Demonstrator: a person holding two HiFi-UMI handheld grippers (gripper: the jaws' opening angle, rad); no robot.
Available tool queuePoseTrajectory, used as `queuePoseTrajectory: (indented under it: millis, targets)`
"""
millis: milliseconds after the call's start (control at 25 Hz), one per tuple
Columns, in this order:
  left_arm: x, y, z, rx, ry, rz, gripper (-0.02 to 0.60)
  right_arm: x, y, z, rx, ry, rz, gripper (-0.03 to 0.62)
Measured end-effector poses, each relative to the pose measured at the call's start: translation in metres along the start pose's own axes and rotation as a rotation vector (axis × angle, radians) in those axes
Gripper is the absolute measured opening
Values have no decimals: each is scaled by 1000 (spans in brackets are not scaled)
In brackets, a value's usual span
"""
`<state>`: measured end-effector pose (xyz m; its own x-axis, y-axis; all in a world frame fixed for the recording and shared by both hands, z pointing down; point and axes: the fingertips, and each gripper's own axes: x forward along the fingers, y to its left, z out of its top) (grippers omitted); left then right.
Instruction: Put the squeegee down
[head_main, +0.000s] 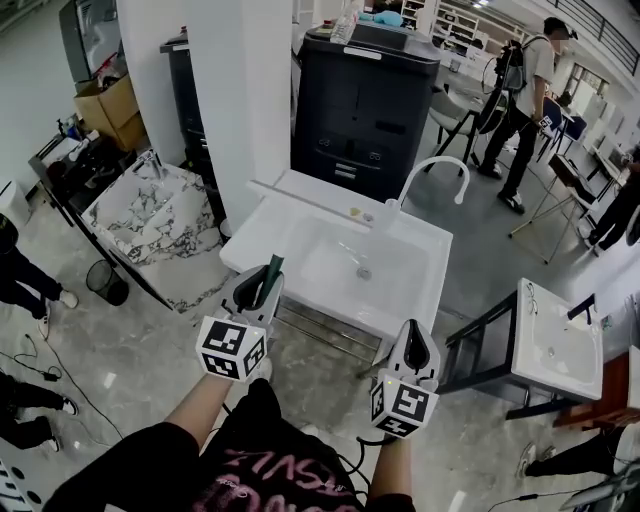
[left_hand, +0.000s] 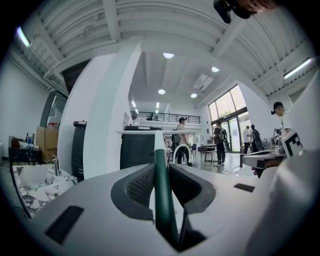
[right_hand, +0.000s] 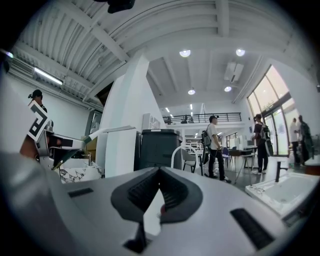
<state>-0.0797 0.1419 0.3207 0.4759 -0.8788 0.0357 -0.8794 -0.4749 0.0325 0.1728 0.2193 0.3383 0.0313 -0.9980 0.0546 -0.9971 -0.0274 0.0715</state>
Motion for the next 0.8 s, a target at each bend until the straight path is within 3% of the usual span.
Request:
queuePoseTrajectory:
  millis: [800]
  targets:
    - [65,64,-28,-11,33,6,96,87,27,-16,-44,26,-5,20]
